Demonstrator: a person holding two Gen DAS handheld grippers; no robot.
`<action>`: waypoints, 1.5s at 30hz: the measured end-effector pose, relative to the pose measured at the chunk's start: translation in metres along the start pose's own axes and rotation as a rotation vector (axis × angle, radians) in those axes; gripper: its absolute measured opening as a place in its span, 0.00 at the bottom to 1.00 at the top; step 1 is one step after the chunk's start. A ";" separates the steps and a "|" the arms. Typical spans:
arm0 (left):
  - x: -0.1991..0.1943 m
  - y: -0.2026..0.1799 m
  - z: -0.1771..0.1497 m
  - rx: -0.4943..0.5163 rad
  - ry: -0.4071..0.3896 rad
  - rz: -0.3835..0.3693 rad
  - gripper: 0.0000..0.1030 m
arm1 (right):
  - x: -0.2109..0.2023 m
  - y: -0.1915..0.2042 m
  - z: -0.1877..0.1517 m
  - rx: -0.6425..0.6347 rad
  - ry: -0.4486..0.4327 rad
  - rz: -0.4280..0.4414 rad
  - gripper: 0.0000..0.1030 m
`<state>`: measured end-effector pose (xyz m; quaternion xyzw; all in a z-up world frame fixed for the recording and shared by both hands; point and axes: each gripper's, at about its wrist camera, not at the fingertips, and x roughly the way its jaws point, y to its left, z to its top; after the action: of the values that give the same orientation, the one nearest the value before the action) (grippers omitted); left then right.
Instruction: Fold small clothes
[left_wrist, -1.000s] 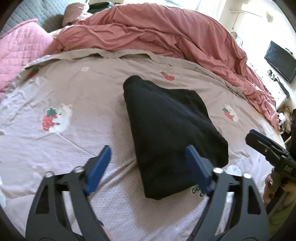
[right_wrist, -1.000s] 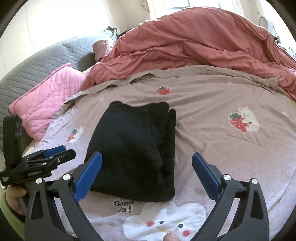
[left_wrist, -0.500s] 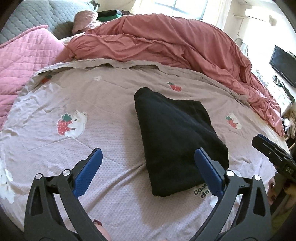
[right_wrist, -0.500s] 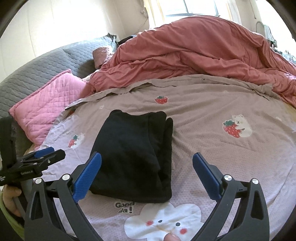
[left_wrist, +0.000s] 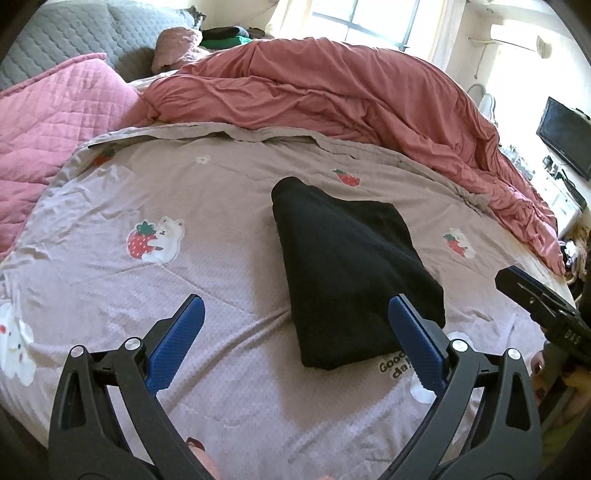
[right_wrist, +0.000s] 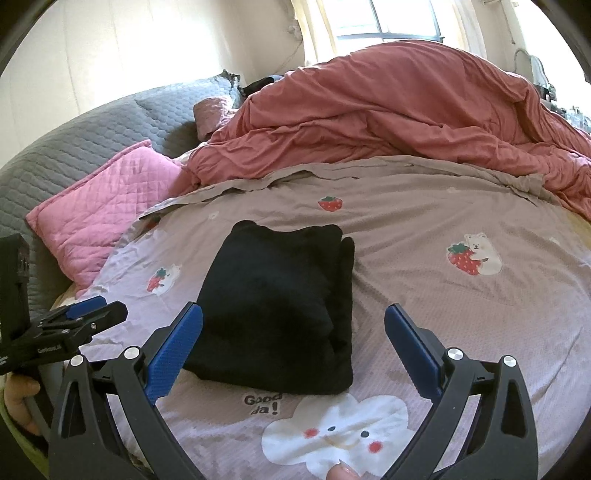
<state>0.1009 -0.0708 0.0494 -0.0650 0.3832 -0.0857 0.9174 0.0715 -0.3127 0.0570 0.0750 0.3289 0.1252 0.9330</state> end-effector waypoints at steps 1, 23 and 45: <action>-0.002 0.000 -0.001 0.000 -0.004 0.004 0.91 | -0.001 0.002 -0.001 -0.004 0.000 0.002 0.95; -0.036 0.000 -0.027 0.011 -0.059 0.025 0.91 | -0.031 0.026 -0.017 -0.073 -0.063 -0.046 0.95; -0.028 0.009 -0.077 -0.014 -0.013 0.045 0.91 | -0.037 0.023 -0.074 -0.032 -0.057 -0.148 0.95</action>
<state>0.0270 -0.0605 0.0135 -0.0635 0.3791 -0.0620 0.9211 -0.0073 -0.2966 0.0271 0.0389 0.3049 0.0588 0.9498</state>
